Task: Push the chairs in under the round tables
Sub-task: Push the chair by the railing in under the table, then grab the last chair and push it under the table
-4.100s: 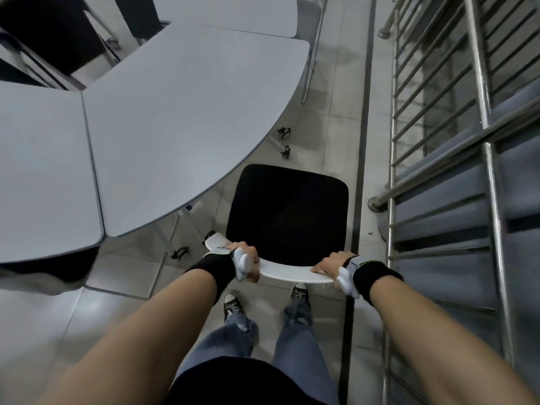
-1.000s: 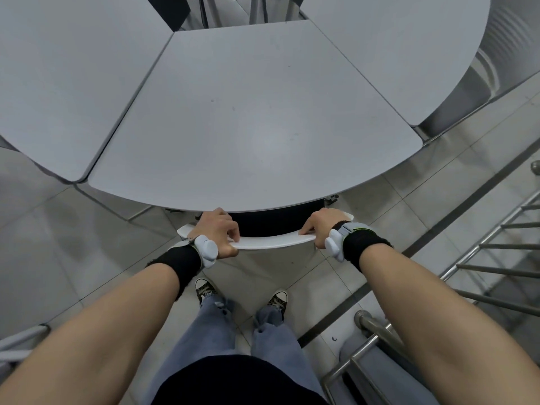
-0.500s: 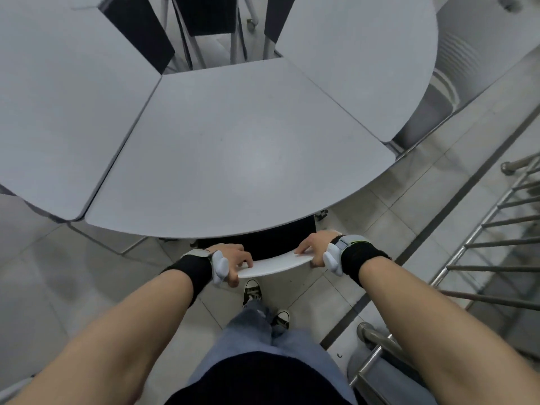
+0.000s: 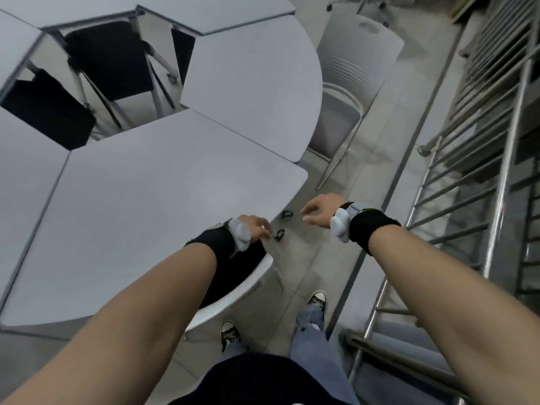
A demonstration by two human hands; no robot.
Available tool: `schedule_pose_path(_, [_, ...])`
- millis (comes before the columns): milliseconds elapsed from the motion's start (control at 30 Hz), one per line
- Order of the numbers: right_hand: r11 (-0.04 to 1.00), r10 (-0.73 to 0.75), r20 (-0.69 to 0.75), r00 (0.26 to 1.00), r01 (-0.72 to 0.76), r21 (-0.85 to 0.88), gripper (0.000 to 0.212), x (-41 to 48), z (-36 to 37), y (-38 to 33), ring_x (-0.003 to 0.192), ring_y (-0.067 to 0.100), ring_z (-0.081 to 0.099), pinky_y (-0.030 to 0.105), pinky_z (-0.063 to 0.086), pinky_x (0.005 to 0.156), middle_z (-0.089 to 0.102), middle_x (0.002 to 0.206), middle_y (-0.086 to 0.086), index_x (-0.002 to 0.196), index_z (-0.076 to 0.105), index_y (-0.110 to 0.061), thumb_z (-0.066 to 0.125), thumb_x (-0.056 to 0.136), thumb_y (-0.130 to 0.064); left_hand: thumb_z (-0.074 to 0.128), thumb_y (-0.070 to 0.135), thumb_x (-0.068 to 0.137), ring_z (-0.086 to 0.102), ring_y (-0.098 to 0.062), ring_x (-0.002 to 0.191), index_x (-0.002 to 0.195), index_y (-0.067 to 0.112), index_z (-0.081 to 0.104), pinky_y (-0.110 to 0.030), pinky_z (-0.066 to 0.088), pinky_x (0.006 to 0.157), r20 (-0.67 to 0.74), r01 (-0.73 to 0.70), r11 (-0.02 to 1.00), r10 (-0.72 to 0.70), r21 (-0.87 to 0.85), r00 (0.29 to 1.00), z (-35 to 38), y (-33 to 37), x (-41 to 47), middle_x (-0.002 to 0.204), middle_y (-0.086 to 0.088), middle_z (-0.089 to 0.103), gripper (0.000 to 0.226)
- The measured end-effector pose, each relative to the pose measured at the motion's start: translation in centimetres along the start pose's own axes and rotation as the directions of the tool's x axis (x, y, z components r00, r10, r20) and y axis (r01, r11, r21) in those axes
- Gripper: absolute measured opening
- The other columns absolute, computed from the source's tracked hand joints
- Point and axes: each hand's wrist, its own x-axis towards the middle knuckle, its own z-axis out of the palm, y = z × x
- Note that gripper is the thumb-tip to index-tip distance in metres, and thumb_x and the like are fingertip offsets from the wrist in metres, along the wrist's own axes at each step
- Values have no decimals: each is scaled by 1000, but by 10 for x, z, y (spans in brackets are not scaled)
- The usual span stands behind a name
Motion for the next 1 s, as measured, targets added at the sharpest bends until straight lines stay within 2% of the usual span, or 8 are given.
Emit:
schedule_pose_path(133, [1000,9,-44,999,-8,20,39,4,-28,71,118,18,56,27,42,97,62,129,-6,124,62,-29,56,89,-44,57,29,88,46,-24,129,128,25,59,-27,34,106,-120,-52,999,53,9,991,-12,74,52,137,-3,55,40])
schedule_pose_path(200, [1000,8,-71,997,-8,4,38,7,-45,106,119,19,55,26,40,94,61,131,-5,123,62,-31,55,89,-46,53,28,91,41,-23,134,138,22,50,-24,32,105,-134,-28,999,33,42,990,-17,106,76,147,-4,45,47])
schedule_pose_path(333, [999,38,-101,994,-41,-27,39,10,-80,171,123,22,52,30,39,99,57,135,-2,126,59,-31,53,91,-46,56,29,90,28,-17,142,148,16,32,-17,23,108,-156,31,998,-21,62,988,-26,156,113,157,-2,27,64])
schedule_pose_path(567, [997,73,-98,992,-76,-26,40,35,-144,261,123,26,51,35,41,100,56,135,3,131,55,-27,51,93,-38,53,30,93,33,-20,140,149,18,31,-20,26,108,-115,90,983,-72,160,991,-56,219,177,153,-5,34,62])
schedule_pose_path(700, [996,64,-99,993,-70,-60,39,75,-180,306,119,24,53,36,44,96,60,129,3,130,55,-30,50,93,-40,47,24,94,40,-25,136,148,23,32,-26,35,105,-86,117,973,-102,198,991,-88,253,234,149,-8,42,56])
schedule_pose_path(833, [986,63,-69,996,-73,-151,39,118,-224,348,120,25,53,38,45,96,57,133,1,132,52,-31,49,94,-40,43,22,95,43,-26,134,145,19,39,-26,35,104,-115,100,969,-76,225,990,-124,292,302,146,-10,46,50])
schedule_pose_path(933, [986,86,-45,995,-92,-141,40,148,-265,381,121,26,52,38,44,98,56,135,2,133,52,-31,50,94,-37,41,24,97,47,-29,129,140,18,47,-28,37,103,-103,45,983,-27,179,994,-153,328,348,141,-10,52,44])
schedule_pose_path(1000, [983,114,-45,992,-120,-142,39,169,-296,407,120,26,52,38,44,97,57,133,2,132,52,-32,49,94,-37,39,24,98,46,-31,130,140,17,47,-29,36,103,-106,40,977,-18,210,994,-177,358,380,141,-11,51,43])
